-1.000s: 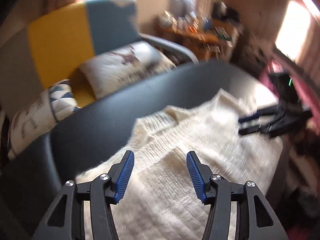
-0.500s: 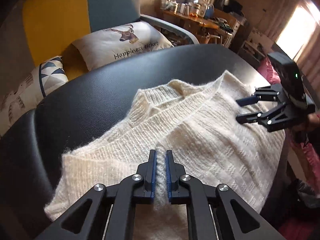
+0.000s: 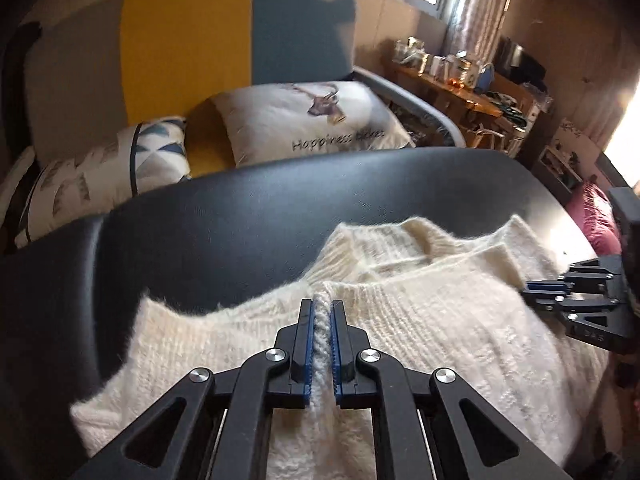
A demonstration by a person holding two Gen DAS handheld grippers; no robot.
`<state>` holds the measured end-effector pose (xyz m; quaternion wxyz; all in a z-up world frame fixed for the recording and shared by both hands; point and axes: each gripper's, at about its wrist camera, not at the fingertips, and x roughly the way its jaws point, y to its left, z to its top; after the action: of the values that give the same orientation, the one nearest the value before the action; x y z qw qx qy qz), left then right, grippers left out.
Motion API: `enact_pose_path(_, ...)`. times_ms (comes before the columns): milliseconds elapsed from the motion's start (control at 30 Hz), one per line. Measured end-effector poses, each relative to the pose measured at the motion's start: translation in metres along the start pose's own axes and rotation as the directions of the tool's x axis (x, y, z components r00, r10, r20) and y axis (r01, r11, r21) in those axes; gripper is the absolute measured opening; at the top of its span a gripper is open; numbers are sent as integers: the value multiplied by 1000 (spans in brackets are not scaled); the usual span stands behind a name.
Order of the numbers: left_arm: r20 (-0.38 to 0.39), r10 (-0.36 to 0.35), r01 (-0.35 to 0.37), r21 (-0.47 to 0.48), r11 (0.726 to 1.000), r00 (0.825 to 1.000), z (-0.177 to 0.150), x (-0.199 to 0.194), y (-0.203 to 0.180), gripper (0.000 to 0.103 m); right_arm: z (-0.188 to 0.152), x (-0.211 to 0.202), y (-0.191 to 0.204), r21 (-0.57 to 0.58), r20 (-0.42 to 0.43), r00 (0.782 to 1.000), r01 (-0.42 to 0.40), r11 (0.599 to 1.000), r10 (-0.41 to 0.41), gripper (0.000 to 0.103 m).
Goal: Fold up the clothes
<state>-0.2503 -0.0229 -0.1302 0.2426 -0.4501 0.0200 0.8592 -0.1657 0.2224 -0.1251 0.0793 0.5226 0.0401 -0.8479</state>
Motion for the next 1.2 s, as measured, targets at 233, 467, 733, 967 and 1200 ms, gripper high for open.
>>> enact_pose_path(233,65,-54,62,-130,990,996,-1,-39,25,15,-4,-1,-13,71,42,998,-54,996,51,9)
enact_pose_path(467,106,134,-109,-212,971,985,-16,-92,79,19,4,-28,-14,97,115,990,-92,991,81,22)
enact_pose_path(733,-12,85,-86,-81,993,996,-22,-69,65,46,12,-16,13,27,68,992,-104,994,102,24)
enact_pose_path(967,-94,173,-150,214,965,980,-22,-34,23,16,10,-4,12,39,31,991,-128,991,127,25)
enact_pose_path(1200,14,107,-104,-149,983,994,-30,-60,76,11,11,-11,14,13,81,996,-37,999,36,24)
